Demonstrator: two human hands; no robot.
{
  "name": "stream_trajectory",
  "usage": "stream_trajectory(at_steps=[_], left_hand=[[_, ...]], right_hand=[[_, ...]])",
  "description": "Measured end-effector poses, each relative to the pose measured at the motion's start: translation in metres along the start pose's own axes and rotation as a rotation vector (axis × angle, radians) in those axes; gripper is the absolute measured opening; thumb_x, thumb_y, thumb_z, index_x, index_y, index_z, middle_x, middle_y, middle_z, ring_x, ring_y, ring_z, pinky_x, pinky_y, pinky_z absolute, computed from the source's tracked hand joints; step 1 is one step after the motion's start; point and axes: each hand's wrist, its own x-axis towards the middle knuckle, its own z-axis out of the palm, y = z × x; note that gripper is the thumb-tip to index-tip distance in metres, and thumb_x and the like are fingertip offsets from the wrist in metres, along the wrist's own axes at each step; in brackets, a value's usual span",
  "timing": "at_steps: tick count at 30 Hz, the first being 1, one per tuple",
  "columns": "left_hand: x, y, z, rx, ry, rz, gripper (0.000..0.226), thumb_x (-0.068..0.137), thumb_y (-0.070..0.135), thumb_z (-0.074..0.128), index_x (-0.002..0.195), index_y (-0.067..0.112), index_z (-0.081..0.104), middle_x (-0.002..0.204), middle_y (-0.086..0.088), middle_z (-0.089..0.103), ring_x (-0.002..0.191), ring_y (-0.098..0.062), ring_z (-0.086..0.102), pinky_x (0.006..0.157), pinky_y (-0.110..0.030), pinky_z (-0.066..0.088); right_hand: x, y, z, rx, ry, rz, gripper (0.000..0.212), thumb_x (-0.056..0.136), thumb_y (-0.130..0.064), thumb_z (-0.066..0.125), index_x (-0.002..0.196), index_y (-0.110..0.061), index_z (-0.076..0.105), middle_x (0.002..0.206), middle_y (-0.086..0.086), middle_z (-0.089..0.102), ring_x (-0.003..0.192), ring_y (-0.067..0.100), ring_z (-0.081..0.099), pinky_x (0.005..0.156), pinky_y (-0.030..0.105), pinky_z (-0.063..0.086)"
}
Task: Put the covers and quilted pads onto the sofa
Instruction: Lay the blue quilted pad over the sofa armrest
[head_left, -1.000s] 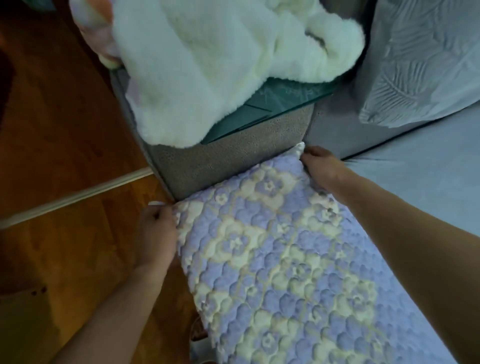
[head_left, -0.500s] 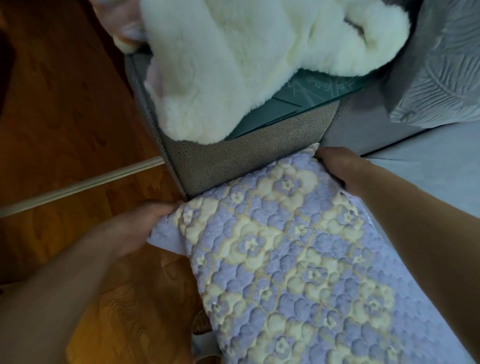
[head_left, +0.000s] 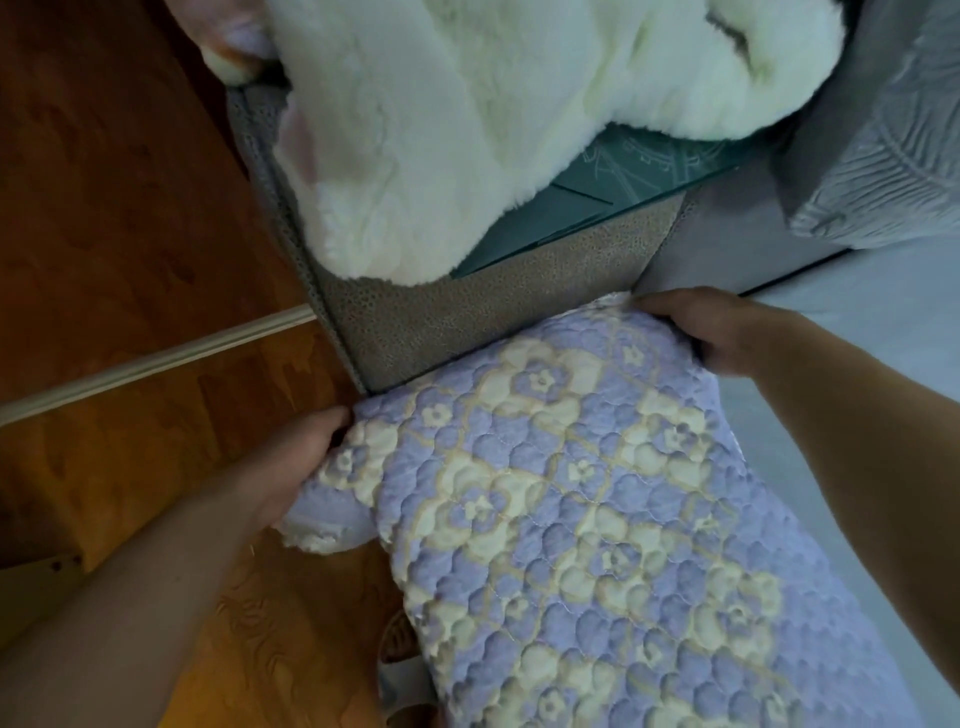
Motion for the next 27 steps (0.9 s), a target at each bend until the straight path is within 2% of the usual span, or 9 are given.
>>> stream_trajectory(at_steps=[2,4,9,12,16,18,21,23,27], left_hand=[[0.006,-0.003,-0.004,-0.014,-0.036,-0.011,0.059,0.086,0.058,0.055,0.117,0.012,0.073,0.116,-0.014,0.073,0.106,-0.033,0.07,0.099,-0.053,0.052],[0.006,-0.003,-0.007,-0.084,-0.044,-0.023,0.058,0.092,0.055,0.051,0.122,0.01,0.07,0.121,-0.016,0.071,0.113,-0.035,0.067,0.106,-0.054,0.047],[-0.012,0.013,0.002,-0.204,-0.191,0.001,0.04,0.097,0.03,0.047,0.11,0.008,0.077,0.119,-0.015,0.072,0.113,-0.033,0.067,0.099,-0.042,0.052],[-0.01,0.017,0.006,-0.135,-0.178,-0.029,0.038,0.099,0.023,0.046,0.115,0.001,0.072,0.118,-0.023,0.07,0.115,-0.041,0.064,0.104,-0.051,0.047],[-0.012,0.021,0.009,0.028,-0.047,-0.009,0.035,0.092,0.029,0.057,0.099,0.001,0.076,0.098,-0.022,0.075,0.095,-0.04,0.071,0.091,-0.053,0.054],[-0.019,0.023,0.013,0.135,0.026,0.055,0.031,0.099,0.027,0.055,0.093,0.004,0.076,0.079,-0.007,0.076,0.088,-0.031,0.073,0.079,-0.04,0.057],[-0.039,0.018,0.022,0.173,0.083,0.114,0.032,0.103,0.031,0.052,0.083,0.019,0.073,0.066,0.003,0.072,0.067,-0.013,0.07,0.06,-0.024,0.051],[-0.046,0.012,0.026,0.083,0.066,0.157,0.03,0.101,0.041,0.055,0.09,0.023,0.077,0.079,0.003,0.077,0.077,-0.017,0.074,0.073,-0.031,0.055],[-0.037,0.022,0.025,-0.11,-0.091,-0.013,0.036,0.098,0.045,0.055,0.105,0.018,0.077,0.099,-0.006,0.078,0.089,-0.023,0.076,0.083,-0.038,0.057]], right_hand=[[0.004,-0.002,-0.002,0.017,0.052,-0.007,0.024,0.094,-0.026,0.066,0.102,-0.003,0.07,0.086,0.008,0.076,0.073,0.019,0.072,0.075,0.031,0.061],[0.007,-0.004,-0.001,0.009,0.094,0.005,0.024,0.092,-0.022,0.068,0.105,-0.003,0.07,0.093,0.012,0.075,0.081,0.023,0.07,0.084,0.037,0.059],[0.009,-0.012,0.011,0.013,0.184,-0.037,0.003,0.087,-0.008,0.069,0.087,-0.006,0.067,0.083,0.014,0.071,0.071,0.025,0.068,0.074,0.037,0.058],[0.012,-0.017,0.012,-0.01,0.219,0.004,0.006,0.087,-0.002,0.069,0.093,-0.002,0.066,0.081,0.015,0.07,0.07,0.026,0.068,0.073,0.039,0.059],[0.017,-0.021,0.008,-0.049,0.214,0.104,0.007,0.09,-0.006,0.066,0.094,-0.001,0.066,0.081,0.014,0.068,0.07,0.025,0.066,0.072,0.036,0.057],[0.026,-0.022,0.009,-0.157,0.244,0.054,0.024,0.082,-0.021,0.066,0.098,-0.002,0.067,0.093,0.016,0.071,0.085,0.03,0.068,0.086,0.043,0.058],[0.015,-0.016,0.017,-0.182,0.157,0.04,0.033,0.086,-0.035,0.056,0.098,-0.007,0.068,0.106,0.018,0.071,0.098,0.035,0.067,0.099,0.048,0.052],[0.002,-0.01,0.015,-0.061,0.066,0.088,0.029,0.094,-0.034,0.054,0.09,-0.009,0.068,0.095,0.015,0.073,0.088,0.03,0.069,0.09,0.042,0.056],[0.002,-0.007,0.01,0.085,-0.113,0.129,0.026,0.093,-0.03,0.055,0.08,-0.011,0.066,0.079,0.011,0.07,0.072,0.025,0.067,0.078,0.034,0.054]])
